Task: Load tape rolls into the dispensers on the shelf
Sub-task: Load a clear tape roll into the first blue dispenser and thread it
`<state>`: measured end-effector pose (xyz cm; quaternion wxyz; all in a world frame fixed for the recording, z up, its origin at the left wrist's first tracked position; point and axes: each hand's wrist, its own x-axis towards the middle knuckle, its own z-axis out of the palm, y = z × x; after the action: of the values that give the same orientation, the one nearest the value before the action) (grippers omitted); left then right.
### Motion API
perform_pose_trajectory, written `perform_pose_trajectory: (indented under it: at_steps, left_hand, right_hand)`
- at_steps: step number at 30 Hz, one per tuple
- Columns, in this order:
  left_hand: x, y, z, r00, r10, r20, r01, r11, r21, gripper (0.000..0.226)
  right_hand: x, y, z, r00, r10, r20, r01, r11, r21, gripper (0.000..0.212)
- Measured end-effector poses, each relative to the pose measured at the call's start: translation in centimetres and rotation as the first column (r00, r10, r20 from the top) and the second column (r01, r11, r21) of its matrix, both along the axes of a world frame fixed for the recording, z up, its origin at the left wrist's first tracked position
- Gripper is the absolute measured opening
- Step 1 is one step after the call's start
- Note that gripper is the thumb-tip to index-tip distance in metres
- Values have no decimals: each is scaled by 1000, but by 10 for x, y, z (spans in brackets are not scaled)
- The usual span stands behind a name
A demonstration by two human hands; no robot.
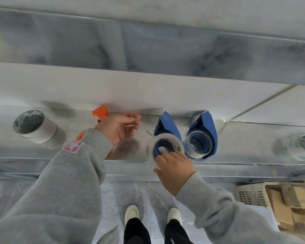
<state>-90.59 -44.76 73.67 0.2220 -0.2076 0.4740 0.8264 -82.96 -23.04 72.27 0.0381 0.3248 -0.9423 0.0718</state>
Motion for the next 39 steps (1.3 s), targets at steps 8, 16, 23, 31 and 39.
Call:
perform_pose_trajectory:
  at_steps: [8, 16, 23, 31, 39]
  left_hand:
    - [-11, 25, -6, 998, -8, 58, 13, 997, -82, 22]
    - [-29, 59, -9, 996, 59, -67, -78, 941, -329, 24]
    - [-33, 64, -11, 991, 106, -76, -124, 945, -303, 34]
    - [-34, 65, -16, 979, 143, -145, -166, 973, -158, 41]
    - [-32, 63, -21, 974, 164, -154, -178, 981, -79, 40]
  right_hand:
    - [-4, 16, -4, 1000, 8, 18, -10, 992, 125, 34]
    - [-9, 7, -11, 994, -95, -60, 103, 986, 131, 27]
    - [-8, 17, -23, 977, -189, -100, 201, 971, 130, 29]
    - [-14, 23, -29, 971, -229, -73, 230, 973, -2, 22]
    - [-22, 34, -24, 967, -221, 127, 241, 953, -184, 21]
